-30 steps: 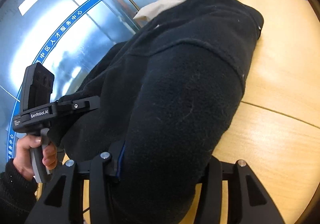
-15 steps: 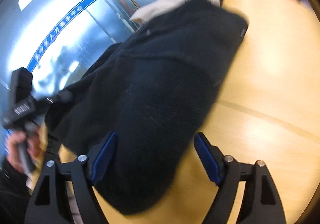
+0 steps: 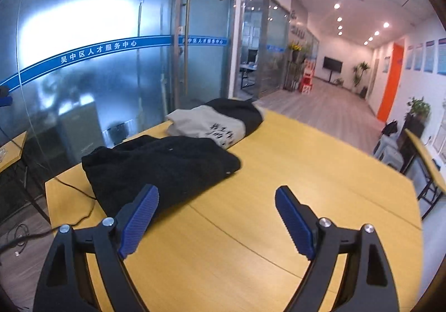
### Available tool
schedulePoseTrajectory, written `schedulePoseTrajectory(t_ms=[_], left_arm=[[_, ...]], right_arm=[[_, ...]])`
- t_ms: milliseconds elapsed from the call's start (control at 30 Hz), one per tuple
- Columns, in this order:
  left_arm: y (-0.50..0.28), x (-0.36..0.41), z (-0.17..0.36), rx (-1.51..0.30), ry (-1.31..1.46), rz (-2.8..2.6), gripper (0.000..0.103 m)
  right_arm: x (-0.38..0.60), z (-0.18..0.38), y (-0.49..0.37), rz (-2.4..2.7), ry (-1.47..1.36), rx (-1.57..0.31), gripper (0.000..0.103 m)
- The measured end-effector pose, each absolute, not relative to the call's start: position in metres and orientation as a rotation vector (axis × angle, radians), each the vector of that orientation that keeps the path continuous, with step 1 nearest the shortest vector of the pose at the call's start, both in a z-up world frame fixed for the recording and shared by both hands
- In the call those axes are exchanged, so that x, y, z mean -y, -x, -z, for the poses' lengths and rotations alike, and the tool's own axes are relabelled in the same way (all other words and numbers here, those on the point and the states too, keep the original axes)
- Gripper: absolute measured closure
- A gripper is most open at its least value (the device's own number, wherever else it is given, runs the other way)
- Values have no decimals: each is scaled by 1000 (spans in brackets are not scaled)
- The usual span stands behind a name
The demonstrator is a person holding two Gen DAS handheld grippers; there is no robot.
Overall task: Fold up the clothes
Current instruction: 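Open both grippers and withdraw them from the jacket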
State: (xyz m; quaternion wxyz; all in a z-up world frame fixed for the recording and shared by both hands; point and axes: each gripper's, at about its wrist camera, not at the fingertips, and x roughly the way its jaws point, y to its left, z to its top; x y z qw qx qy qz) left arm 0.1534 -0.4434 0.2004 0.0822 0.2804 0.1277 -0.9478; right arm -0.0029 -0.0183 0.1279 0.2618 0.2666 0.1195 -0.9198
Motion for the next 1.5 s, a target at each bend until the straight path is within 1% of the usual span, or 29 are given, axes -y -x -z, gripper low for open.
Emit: schedulePoseTrajectory(t_ms=[100, 200, 267, 333, 467, 567, 667, 800, 867, 1000, 1133, 1500], left_arm=[[-166, 416, -202, -319, -858, 2801, 0], [-174, 397, -197, -322, -867, 2794, 0], [-171, 379, -181, -311, -883, 2800, 0], [-162, 355, -153, -297, -921, 2771, 0], [-134, 321, -94, -293, -1007, 2653, 0], [-114, 301, -55, -275, -1047, 2577, 0], [-97, 297, -36, -261, -1067, 2538, 0], [-74, 292, -13, -243, -1094, 2486, 0], [-67, 295, -11, -213, -1102, 2475, 0], [-56, 301, -10, -252, -1111, 2477, 0], [-50, 297, -12, -179, -1102, 2450, 0], [-37, 309, 1, -205, -1136, 2439, 0]], right_arm=[[-11, -143, -2, 2487, -706, -272, 14], [-24, -154, -12, 2500, -700, -210, 14], [-20, -147, -18, 2495, -720, -206, 9], [-15, -140, -25, 2489, -739, -203, 8], [22, -102, -31, 2413, -810, -229, 8], [64, -57, -20, 2381, -872, -290, 8], [101, -22, -4, 2363, -917, -353, 8], [127, -4, 9, 2352, -958, -374, 8], [137, -1, 16, 2350, -972, -384, 8], [150, -3, 28, 2349, -977, -410, 8], [150, -3, 30, 2347, -985, -414, 8], [154, 9, 37, 2358, -1032, -446, 8]])
